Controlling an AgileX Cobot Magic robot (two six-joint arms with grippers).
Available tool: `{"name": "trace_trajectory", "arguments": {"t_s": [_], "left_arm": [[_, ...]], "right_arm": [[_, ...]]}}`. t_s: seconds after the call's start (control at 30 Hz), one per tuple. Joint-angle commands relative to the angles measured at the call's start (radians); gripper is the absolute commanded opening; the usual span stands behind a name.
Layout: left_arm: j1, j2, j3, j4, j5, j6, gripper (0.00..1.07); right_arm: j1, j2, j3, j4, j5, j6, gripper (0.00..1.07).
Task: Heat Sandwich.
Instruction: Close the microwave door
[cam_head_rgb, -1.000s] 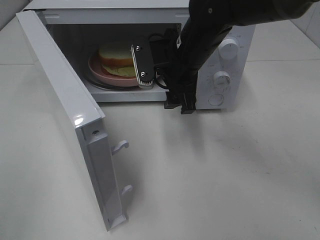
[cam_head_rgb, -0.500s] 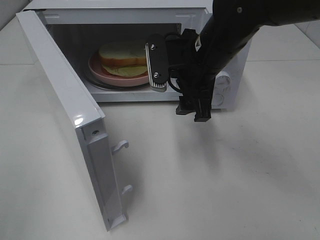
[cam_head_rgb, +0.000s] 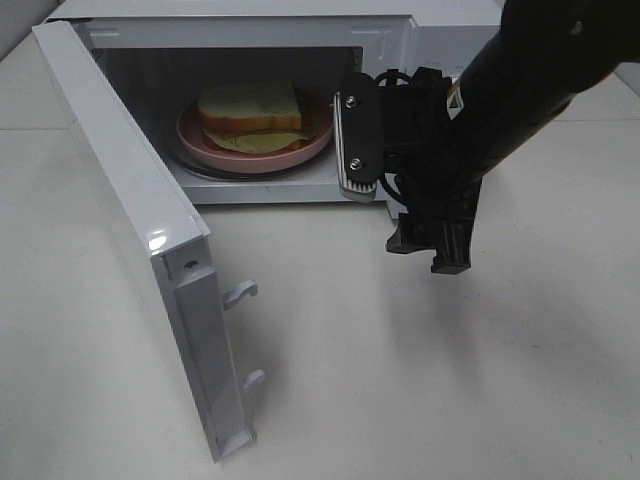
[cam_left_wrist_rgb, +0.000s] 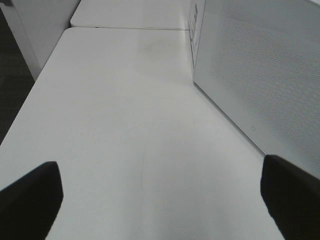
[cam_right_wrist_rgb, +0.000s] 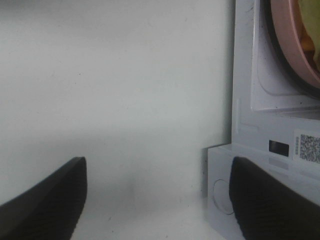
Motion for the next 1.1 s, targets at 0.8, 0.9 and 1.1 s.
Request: {"name": "trace_trajectory", "arguments": {"t_s": [0.8, 0.9, 1.1], "left_arm": [[0.001, -0.029, 0.002, 0.0, -0.001, 0.001, 1.03], [0.001, -0.029, 0.002, 0.0, -0.001, 0.001, 1.03], [0.001, -0.029, 0.002, 0.0, -0.001, 0.001, 1.03]], "right_arm": [[0.0, -0.38, 0.314, -0.001, -0.012, 0.116, 0.76], [0.0, -0.45, 0.363, 0.0, -0.012, 0.158, 0.76], [0.0, -0.54, 0.426, 0.004, -0.01, 0.231, 0.76]]}}
